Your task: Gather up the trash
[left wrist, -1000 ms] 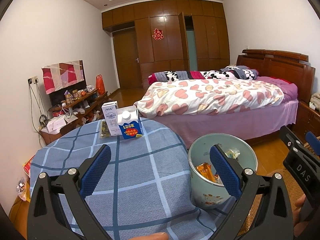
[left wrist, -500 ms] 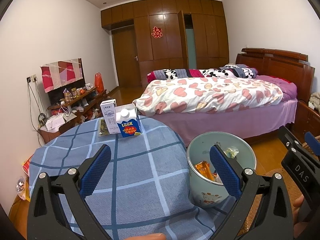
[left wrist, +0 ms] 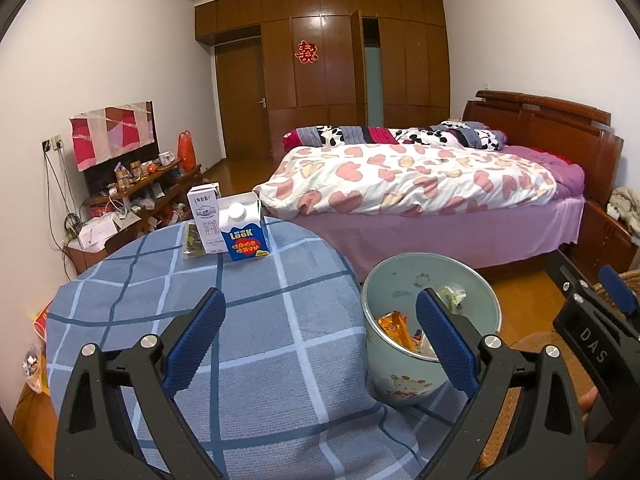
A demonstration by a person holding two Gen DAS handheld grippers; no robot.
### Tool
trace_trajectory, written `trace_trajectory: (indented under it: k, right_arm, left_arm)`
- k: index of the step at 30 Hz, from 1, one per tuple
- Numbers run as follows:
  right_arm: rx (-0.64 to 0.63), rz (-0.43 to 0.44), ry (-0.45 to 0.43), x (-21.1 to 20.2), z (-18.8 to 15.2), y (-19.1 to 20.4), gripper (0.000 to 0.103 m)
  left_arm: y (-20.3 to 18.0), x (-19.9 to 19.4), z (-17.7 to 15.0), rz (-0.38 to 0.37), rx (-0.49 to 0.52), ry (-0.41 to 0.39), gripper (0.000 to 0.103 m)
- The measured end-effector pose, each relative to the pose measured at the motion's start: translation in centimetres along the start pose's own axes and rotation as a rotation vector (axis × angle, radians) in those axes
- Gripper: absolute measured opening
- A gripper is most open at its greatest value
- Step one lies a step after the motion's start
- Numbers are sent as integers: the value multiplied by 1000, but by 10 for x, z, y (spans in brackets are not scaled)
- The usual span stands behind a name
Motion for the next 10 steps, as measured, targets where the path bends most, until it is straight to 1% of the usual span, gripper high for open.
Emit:
trace_trajectory:
  k: [4,10]
  right_arm:
    - [-2,-1,6,1,-3,0,87]
    - [-6,3,25,4,-7,3,87]
  left_arm:
    - [2,1,2,27,-3,-2,97]
    - [11,6,3,44,-22,13,97]
Point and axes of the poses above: each gripper's, at about its wrist camera, not at the fingertips, and x roughly the way its jaws point, y to its left, z to its top, the point moved 5 cm from there along x, roughly the way its jaws point, and after that the axes turned 3 degrees about -x, right-handed, at the moved point
